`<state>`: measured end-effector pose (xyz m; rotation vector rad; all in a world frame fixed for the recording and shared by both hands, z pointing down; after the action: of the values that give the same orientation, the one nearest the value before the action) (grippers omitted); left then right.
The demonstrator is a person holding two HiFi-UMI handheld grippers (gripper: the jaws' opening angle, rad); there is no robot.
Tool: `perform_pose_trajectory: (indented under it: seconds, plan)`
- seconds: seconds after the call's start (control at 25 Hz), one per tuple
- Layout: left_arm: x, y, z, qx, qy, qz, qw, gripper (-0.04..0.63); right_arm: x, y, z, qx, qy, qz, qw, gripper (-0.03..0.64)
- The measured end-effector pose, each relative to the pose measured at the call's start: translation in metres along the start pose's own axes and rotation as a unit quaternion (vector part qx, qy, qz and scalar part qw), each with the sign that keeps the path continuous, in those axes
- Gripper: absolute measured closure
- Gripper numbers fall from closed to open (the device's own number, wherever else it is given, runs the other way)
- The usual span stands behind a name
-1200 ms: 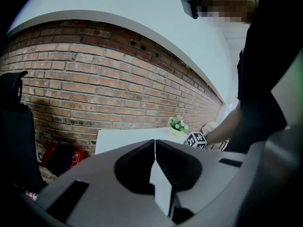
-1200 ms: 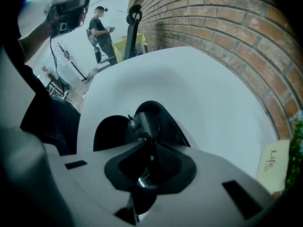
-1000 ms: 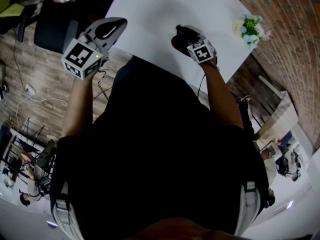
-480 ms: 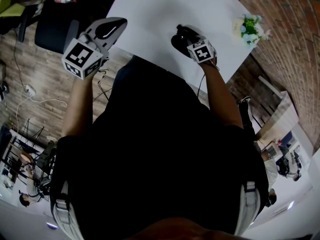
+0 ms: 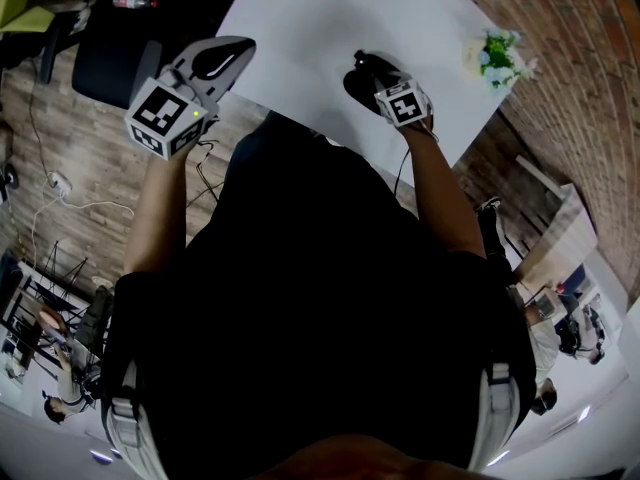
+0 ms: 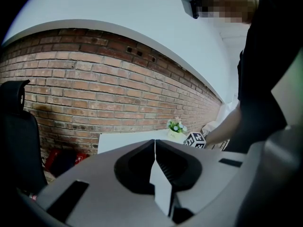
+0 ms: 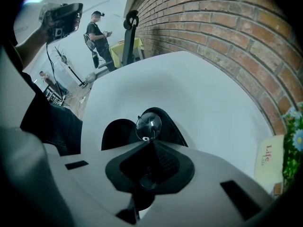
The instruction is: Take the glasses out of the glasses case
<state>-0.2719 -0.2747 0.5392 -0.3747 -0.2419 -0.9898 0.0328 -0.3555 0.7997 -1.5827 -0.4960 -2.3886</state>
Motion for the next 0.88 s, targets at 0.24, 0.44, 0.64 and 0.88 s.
perform_pose_trajectory:
  seconds: [0.24, 0.44, 0.64, 0.88]
  plan:
    - [-0.005, 0.007, -0.006, -0.005, -0.001, -0.008, 1.0, 0.583, -0.004, -0.004, 0.003, 0.001, 0.005, 0.0, 1.0, 0.589]
    - [-0.01, 0.013, -0.006, -0.005, 0.001, -0.009, 0.9999, 0.583, -0.007, -0.008, 0.004, 0.001, 0.01, 0.0, 1.0, 0.589]
    - [-0.013, 0.014, -0.003, 0.008, 0.009, -0.003, 0.9999, 0.583, -0.01, -0.007, 0.002, 0.004, 0.017, 0.005, 1.0, 0.589]
    - [-0.016, 0.027, -0.01, 0.014, 0.009, -0.004, 0.9999, 0.583, -0.019, -0.006, 0.006, 0.008, 0.028, 0.009, 1.0, 0.59]
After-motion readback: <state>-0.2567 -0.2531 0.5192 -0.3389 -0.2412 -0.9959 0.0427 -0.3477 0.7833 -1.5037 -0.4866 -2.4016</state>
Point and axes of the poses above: the fingertips, and each gripper's own axes: x forward along the fingers, y to its right, z out of its underside, the point moved 5 cm from there along -x, backward along the fingers, and after that the axes turned 3 degrees about y, right-handed, at the moved point
